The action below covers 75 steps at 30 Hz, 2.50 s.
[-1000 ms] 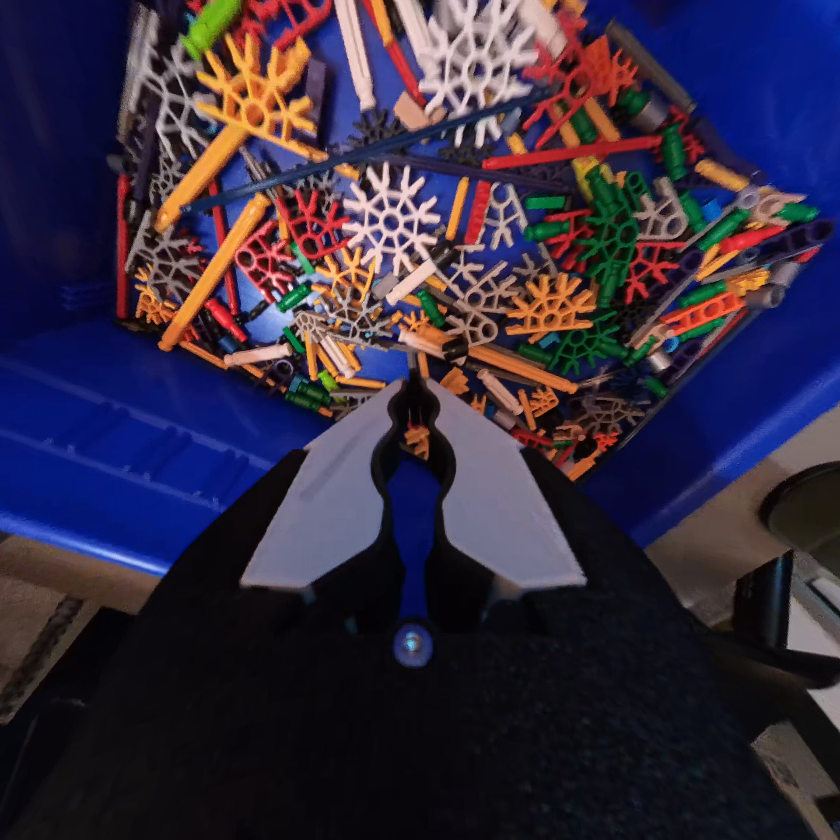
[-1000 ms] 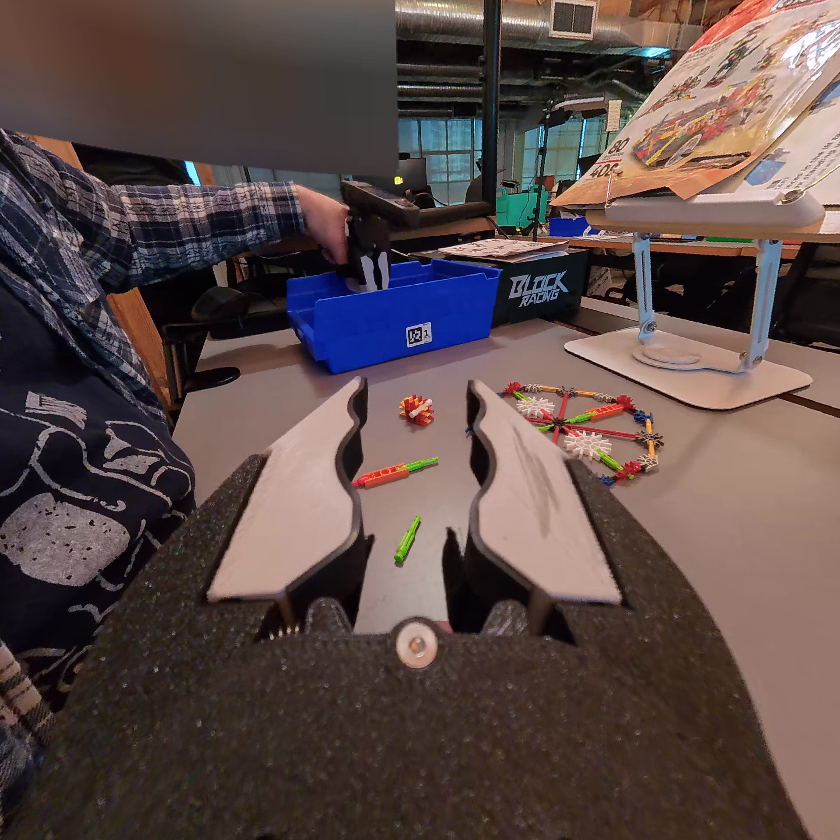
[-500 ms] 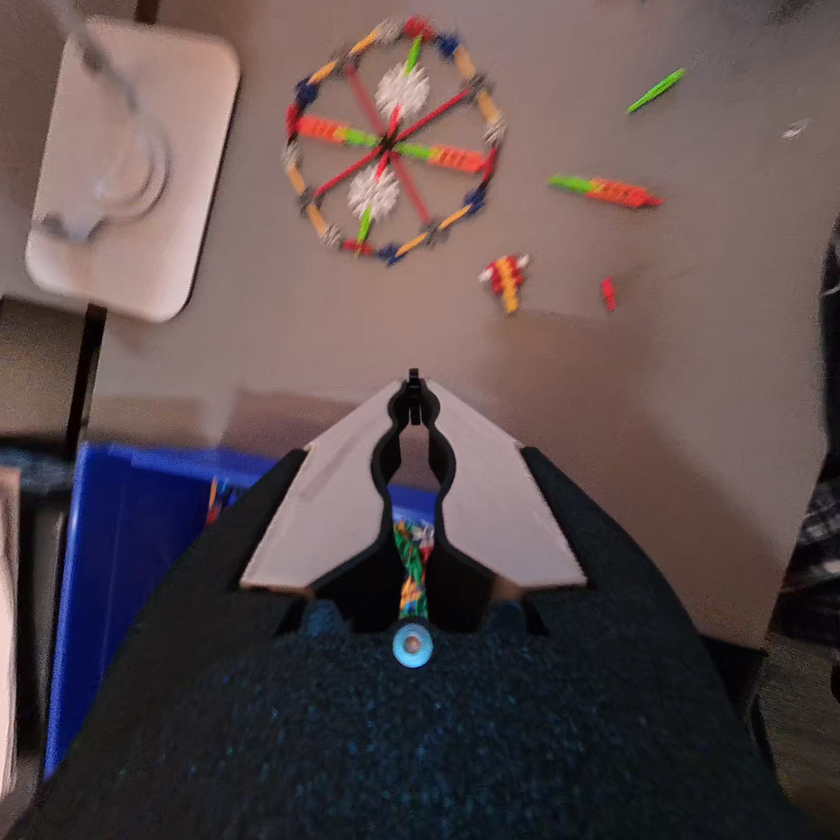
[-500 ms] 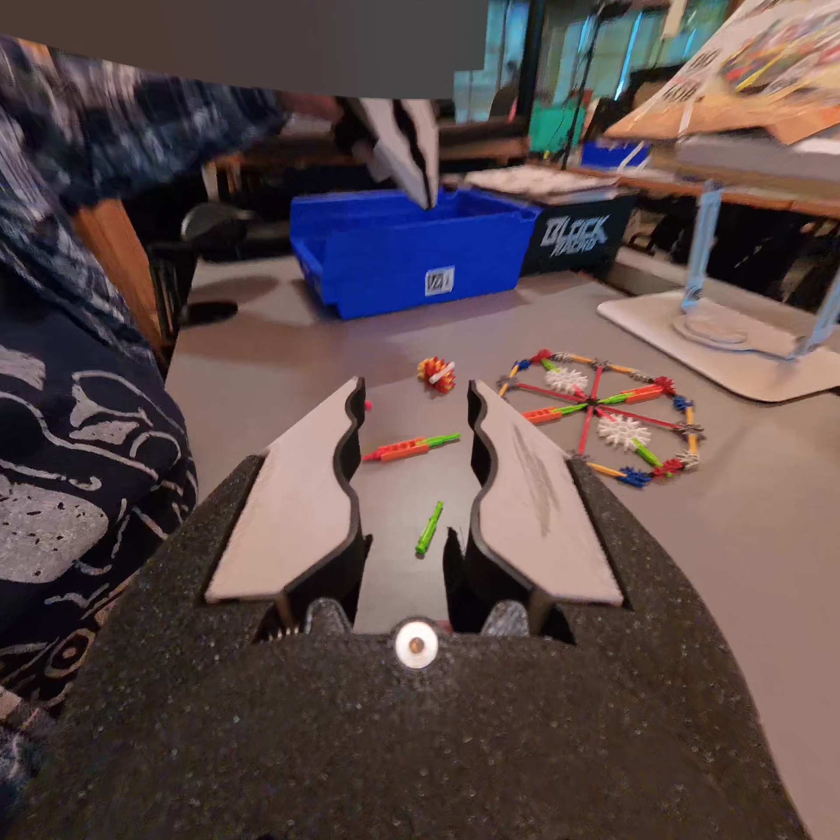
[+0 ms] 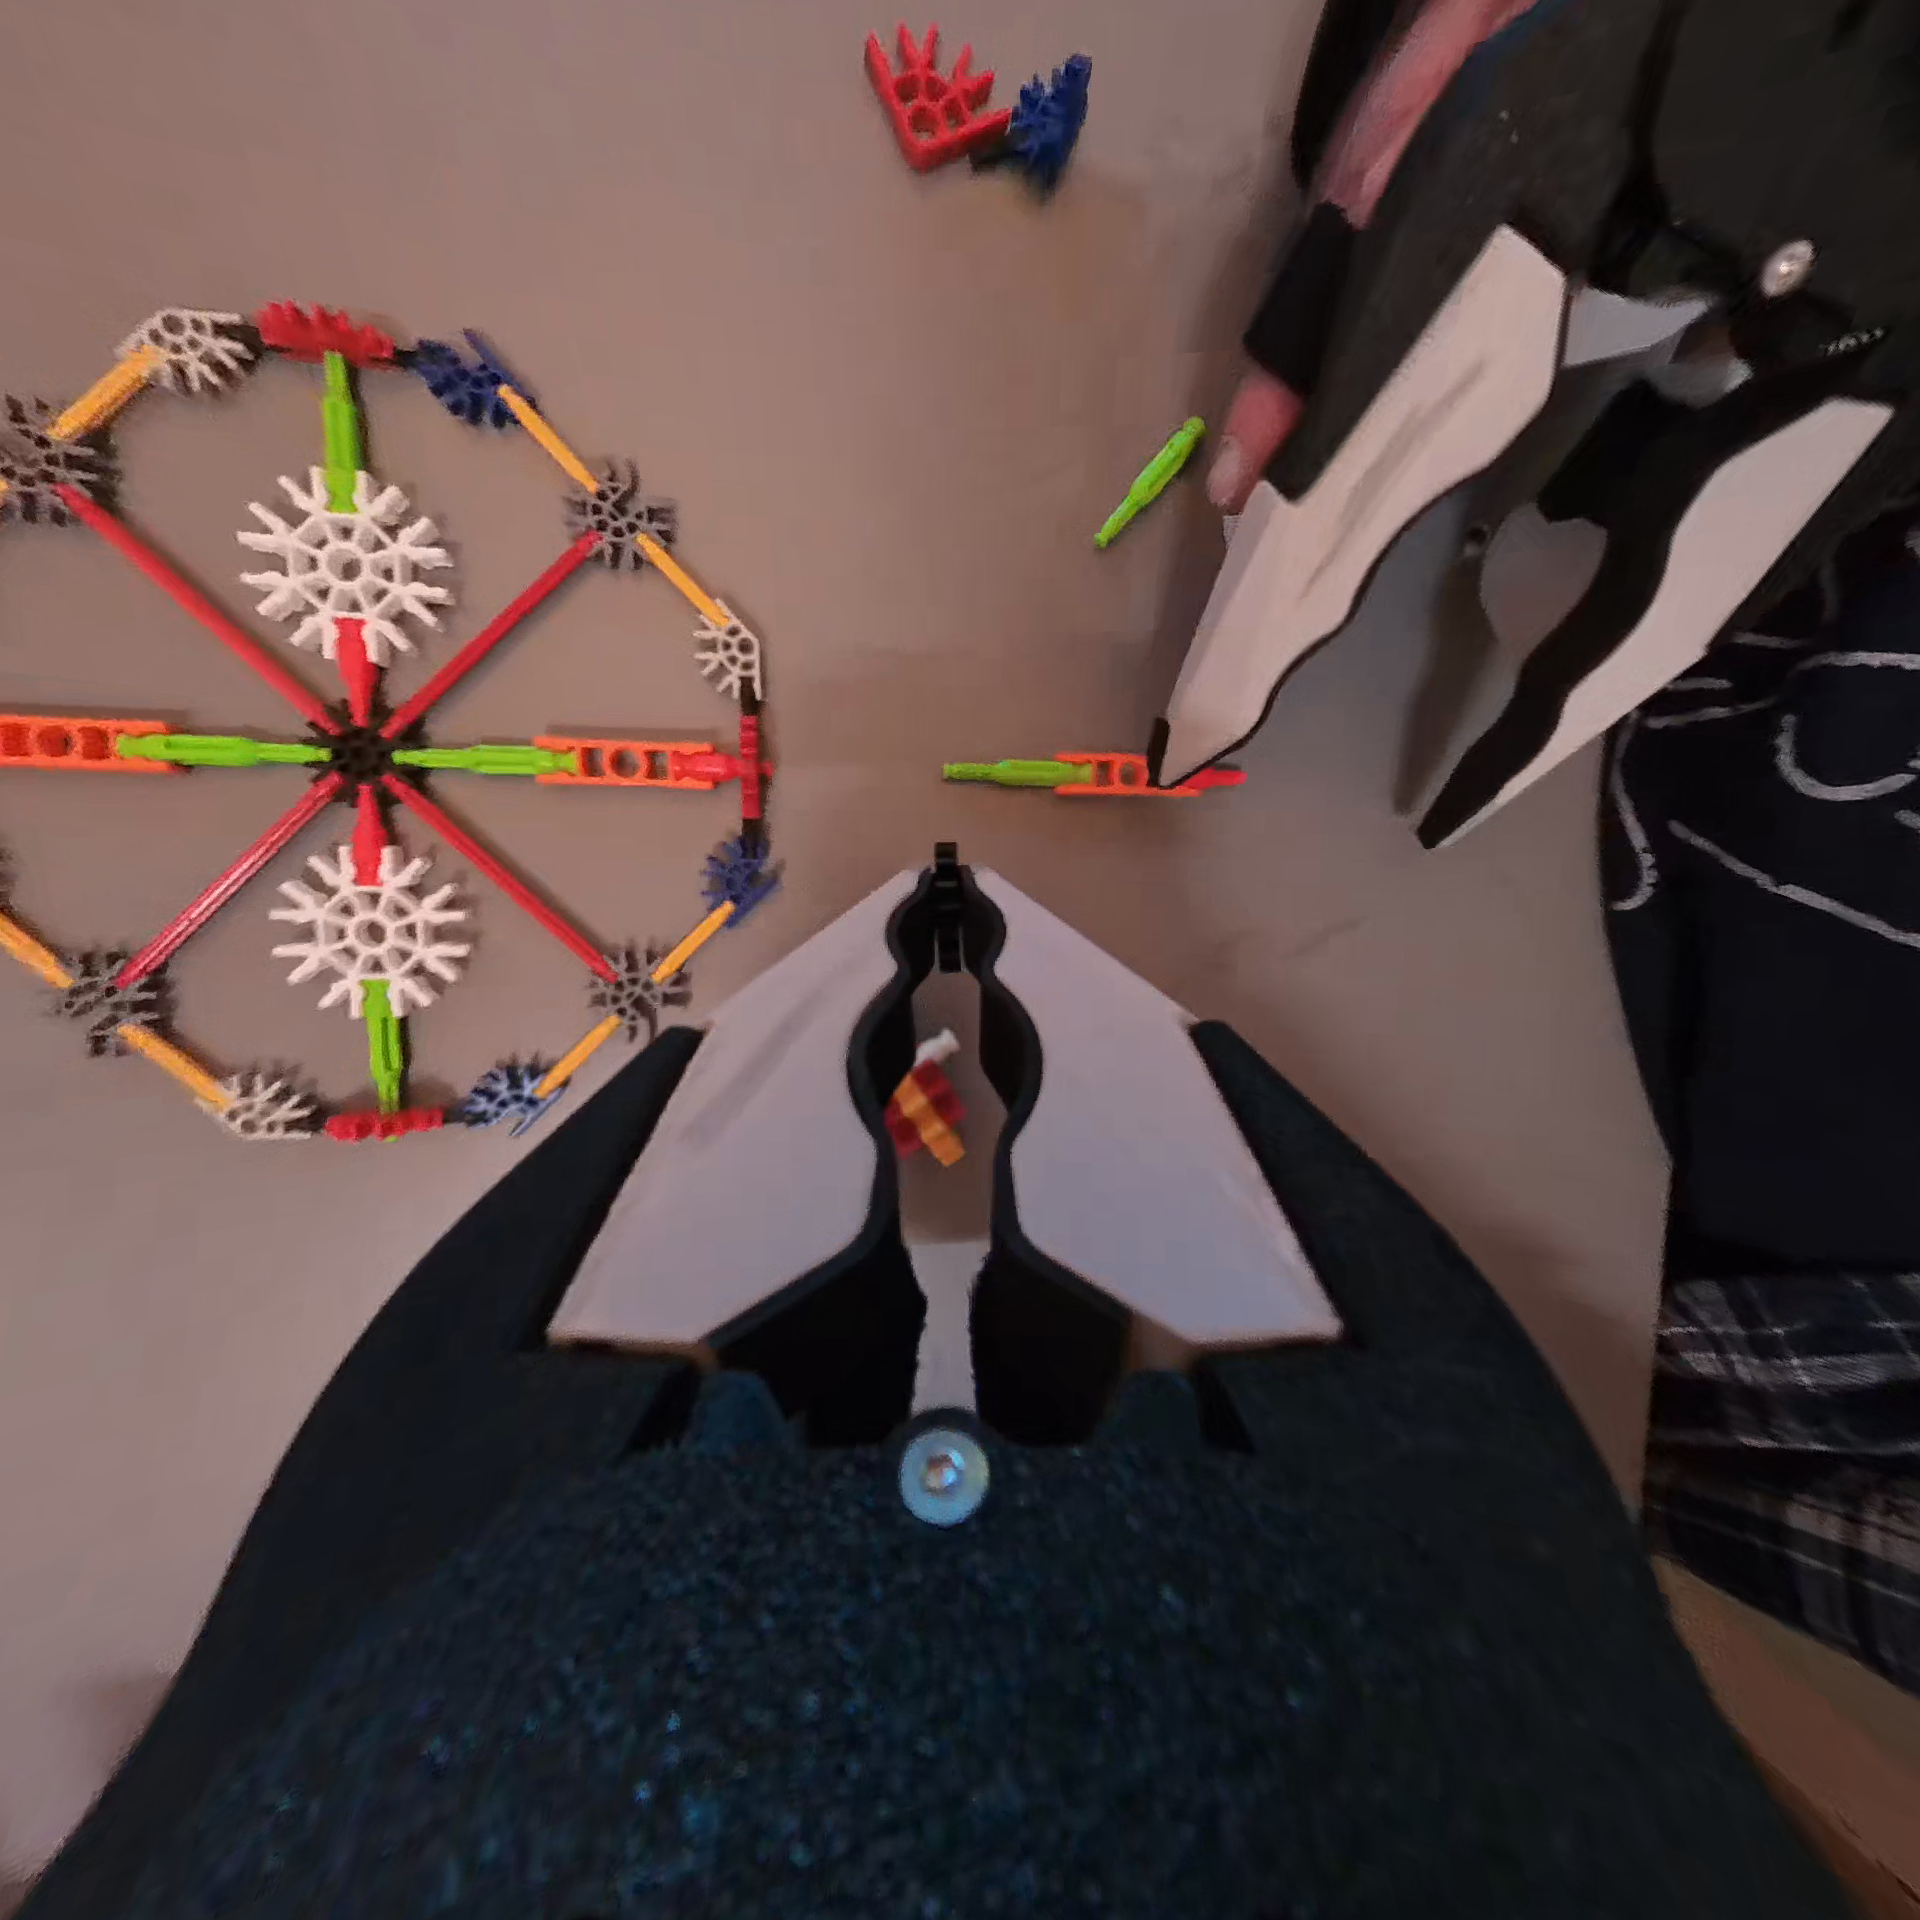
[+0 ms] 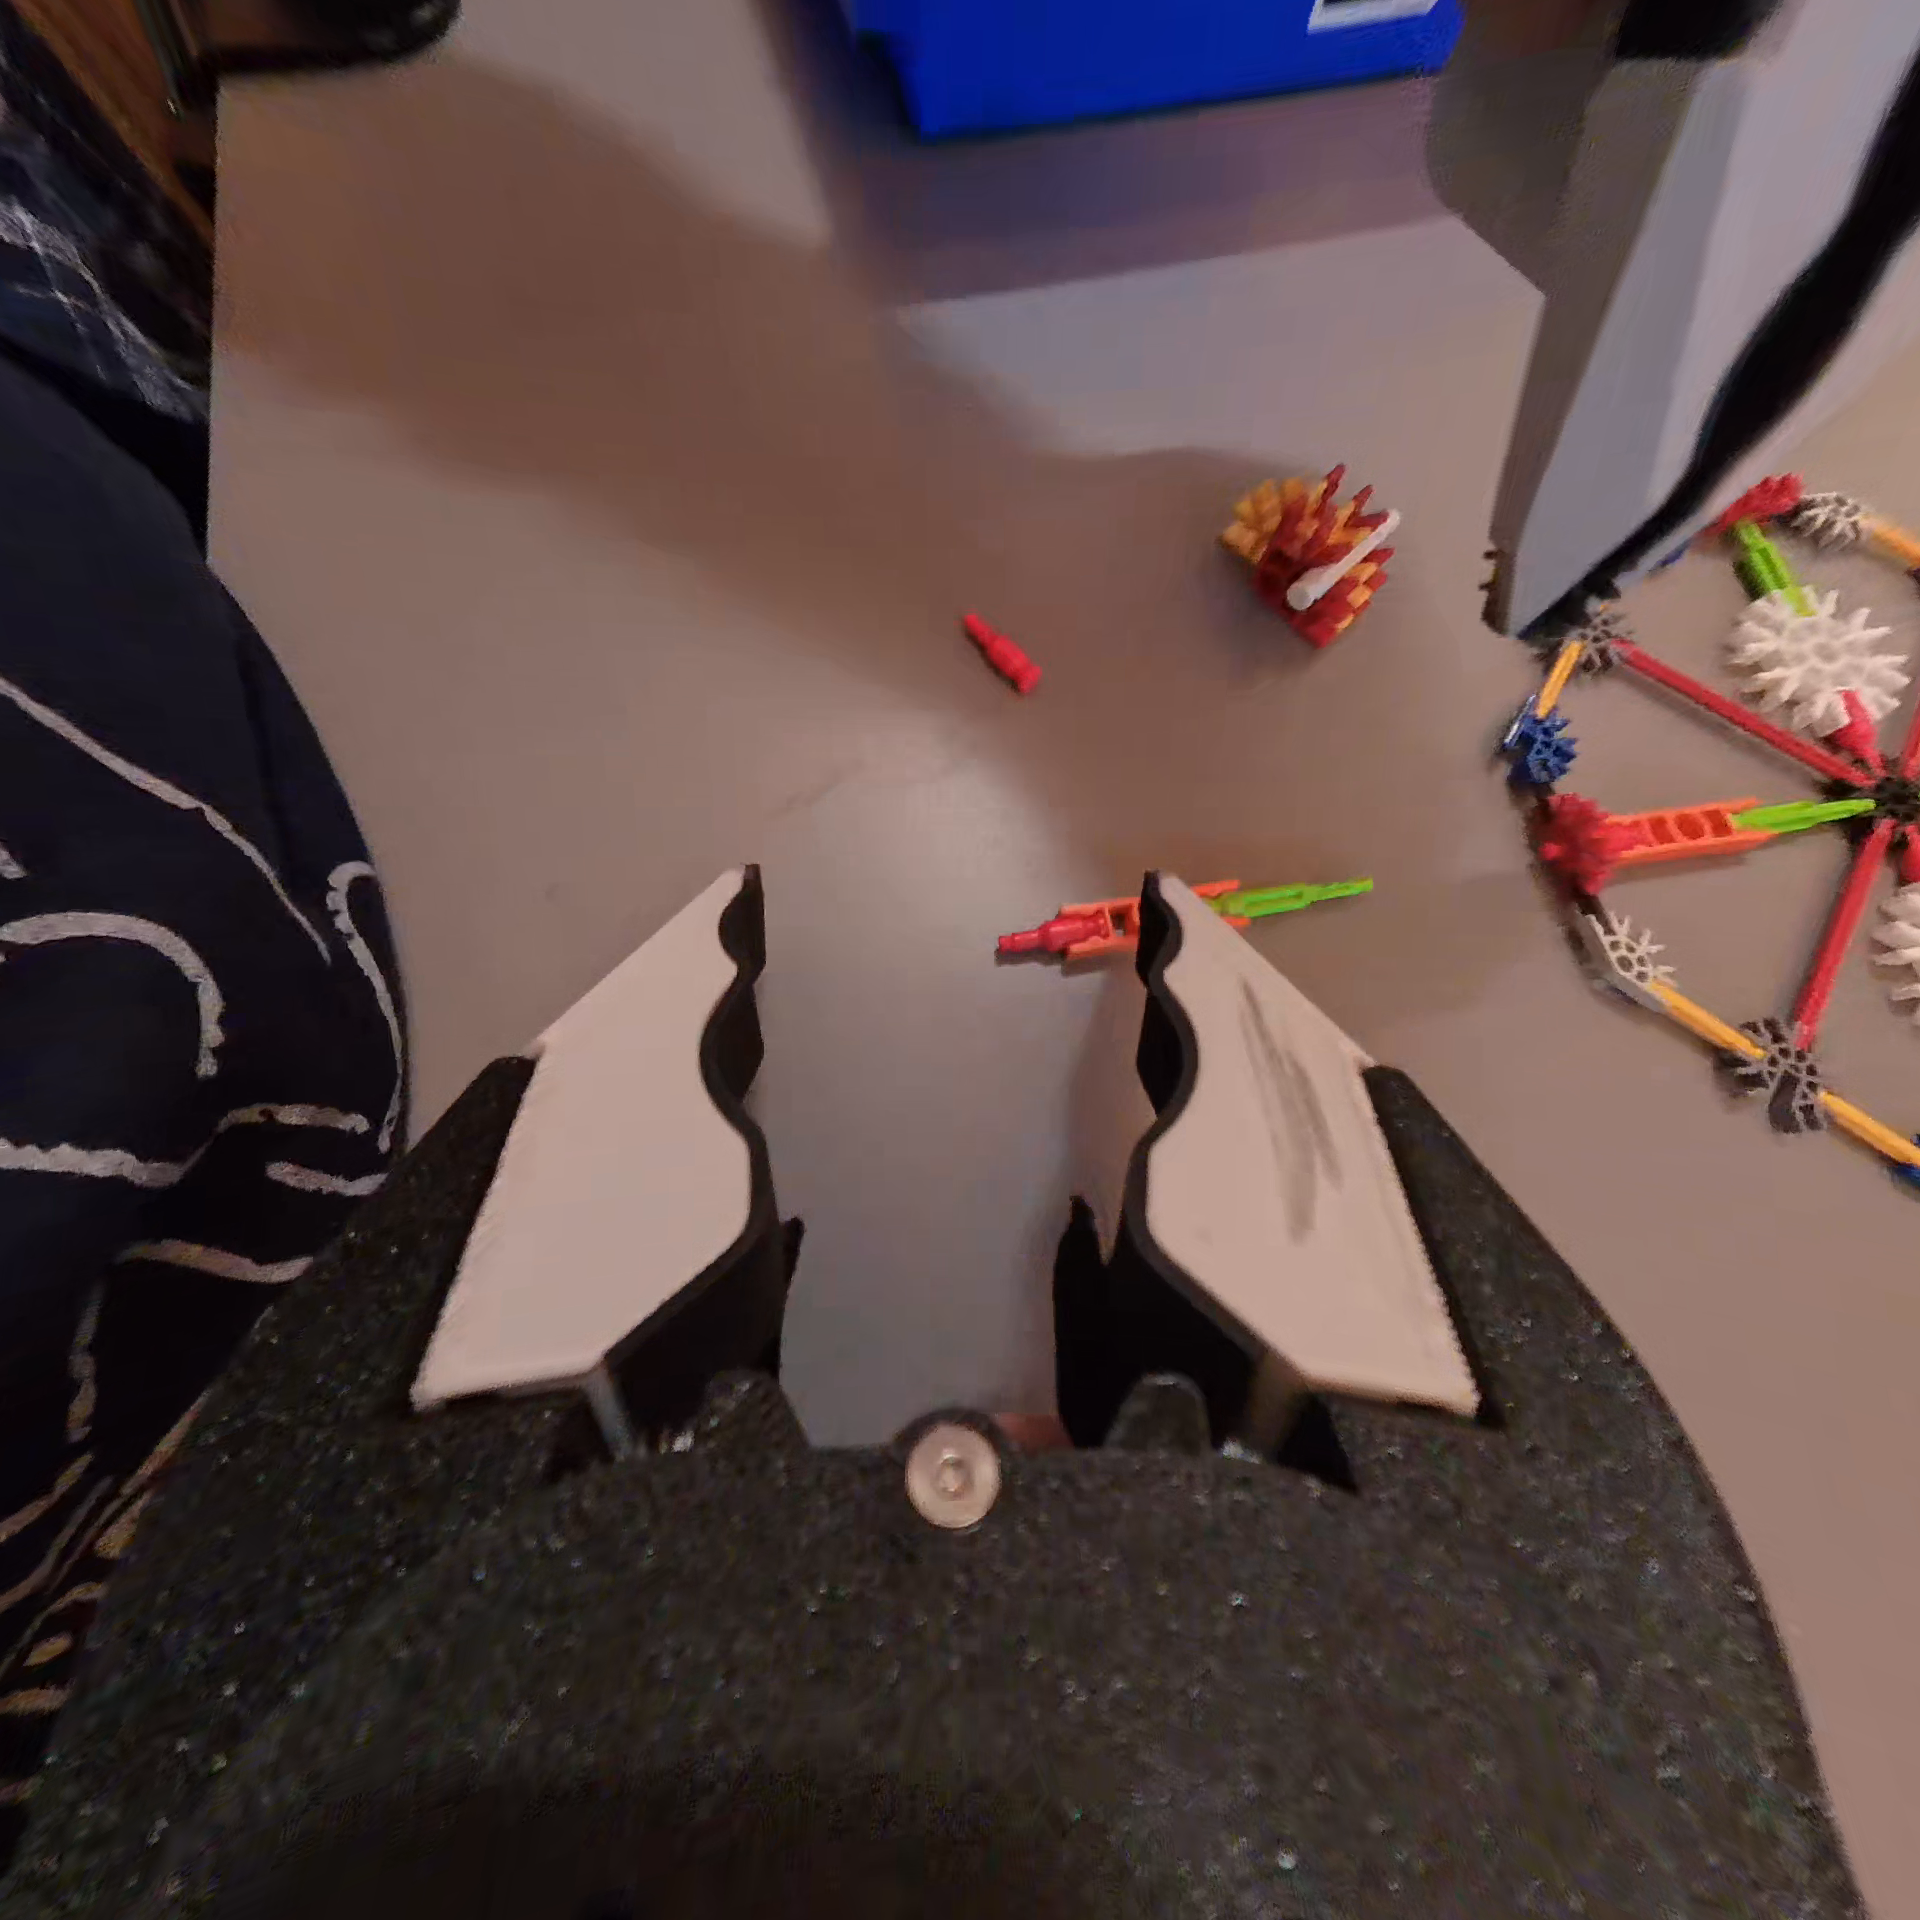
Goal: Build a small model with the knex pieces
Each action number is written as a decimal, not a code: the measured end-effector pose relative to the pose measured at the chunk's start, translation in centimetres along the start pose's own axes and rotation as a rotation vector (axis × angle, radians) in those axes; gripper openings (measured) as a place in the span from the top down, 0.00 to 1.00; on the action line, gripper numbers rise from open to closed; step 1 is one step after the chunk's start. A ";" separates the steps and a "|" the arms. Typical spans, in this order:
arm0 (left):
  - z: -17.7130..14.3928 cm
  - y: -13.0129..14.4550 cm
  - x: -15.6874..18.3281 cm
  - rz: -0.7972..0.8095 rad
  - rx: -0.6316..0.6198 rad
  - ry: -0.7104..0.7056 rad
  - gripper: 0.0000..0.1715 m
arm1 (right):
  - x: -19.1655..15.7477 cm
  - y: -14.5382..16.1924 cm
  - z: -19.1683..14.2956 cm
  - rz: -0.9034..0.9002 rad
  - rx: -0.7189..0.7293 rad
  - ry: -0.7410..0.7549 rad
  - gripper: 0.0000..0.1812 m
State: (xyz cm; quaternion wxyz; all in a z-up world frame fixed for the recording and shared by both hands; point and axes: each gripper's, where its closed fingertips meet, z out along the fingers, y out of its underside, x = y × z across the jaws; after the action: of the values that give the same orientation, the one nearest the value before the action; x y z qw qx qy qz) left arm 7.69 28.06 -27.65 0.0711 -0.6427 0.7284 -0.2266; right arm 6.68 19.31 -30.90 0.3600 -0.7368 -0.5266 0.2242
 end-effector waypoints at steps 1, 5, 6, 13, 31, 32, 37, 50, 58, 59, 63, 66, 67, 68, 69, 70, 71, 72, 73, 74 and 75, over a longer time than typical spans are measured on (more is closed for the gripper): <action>0.4 -0.1 0.1 -0.015 -0.001 0.036 0.99 | -0.1 0.1 0.1 -0.004 -0.008 -0.004 0.61; 1.9 -0.3 0.2 -0.004 -0.036 0.084 0.99 | -0.7 0.8 0.3 -0.024 -0.048 -0.036 0.63; 2.2 -0.4 0.3 -0.001 -0.041 0.090 0.99 | -0.8 0.8 0.2 -0.030 -0.051 -0.036 0.64; 3.2 -0.9 1.4 -0.013 -0.080 0.203 0.99 | -2.1 1.1 -0.2 -0.057 -0.064 -0.071 0.65; 5.2 0.0 2.6 -0.061 -0.172 0.294 0.90 | -2.9 1.2 -0.7 -0.059 -0.038 -0.089 0.66; 5.2 -0.2 2.3 -0.068 -0.161 0.280 0.88 | -2.9 1.2 -0.7 -0.059 -0.037 -0.089 0.66; 3.9 -0.4 1.5 -0.074 -0.114 0.249 0.80 | -3.0 1.2 -0.7 -0.059 -0.034 -0.091 0.66; 3.9 -0.2 2.0 0.123 -0.108 0.146 0.96 | -3.0 1.1 -0.8 -0.056 -0.029 -0.101 0.66; 5.0 0.7 2.5 0.129 -0.148 0.172 1.00 | -3.0 1.0 -0.8 -0.052 -0.019 -0.106 0.66; 5.0 0.6 2.5 0.118 -0.150 0.178 1.00 | -3.0 1.0 -0.9 -0.051 -0.017 -0.107 0.66; 5.0 0.6 2.5 0.073 -0.164 0.201 1.00 | -2.9 1.0 -0.9 -0.052 -0.016 -0.107 0.66; 5.2 0.2 2.4 0.024 -0.191 0.204 1.00 | -2.9 0.9 -0.9 -0.053 -0.011 -0.107 0.66; 5.4 0.0 2.5 0.013 -0.197 0.201 1.00 | -2.9 0.9 -0.9 -0.052 -0.010 -0.109 0.67; 5.5 -0.2 2.5 0.007 -0.206 0.196 1.00 | -2.9 0.9 -0.9 -0.052 -0.009 -0.110 0.67; 5.5 -0.2 2.5 0.009 -0.225 0.189 1.00 | -2.9 0.9 -0.9 -0.053 -0.009 -0.110 0.67; 5.5 -0.2 2.5 0.012 -0.243 0.182 1.00 | -2.9 0.9 -0.8 -0.053 -0.011 -0.109 0.68; 5.5 -0.2 2.5 0.006 -0.257 0.176 1.00 | -2.9 0.9 -0.8 -0.055 -0.012 -0.107 0.68; 5.5 -0.2 2.5 0.011 -0.271 0.168 1.00 | -2.9 0.9 -0.8 -0.057 -0.013 -0.105 0.68; 5.6 -0.2 2.5 0.014 -0.284 0.163 1.00 | -2.9 0.9 -0.8 -0.059 -0.015 -0.103 0.68; 5.6 -0.2 2.5 0.013 -0.295 0.162 1.00 | -2.9 0.9 -0.7 -0.062 -0.016 -0.101 0.68; 5.7 -0.2 2.5 0.007 -0.304 0.165 1.00 | -2.9 1.0 -0.7 -0.063 -0.019 -0.101 0.68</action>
State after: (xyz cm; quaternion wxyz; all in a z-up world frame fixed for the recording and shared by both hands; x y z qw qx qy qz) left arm 9.73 24.26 -32.13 -0.0858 -0.6227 0.7599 -0.1656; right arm 6.80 16.21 -31.33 0.3329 -0.7107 -0.5693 0.2448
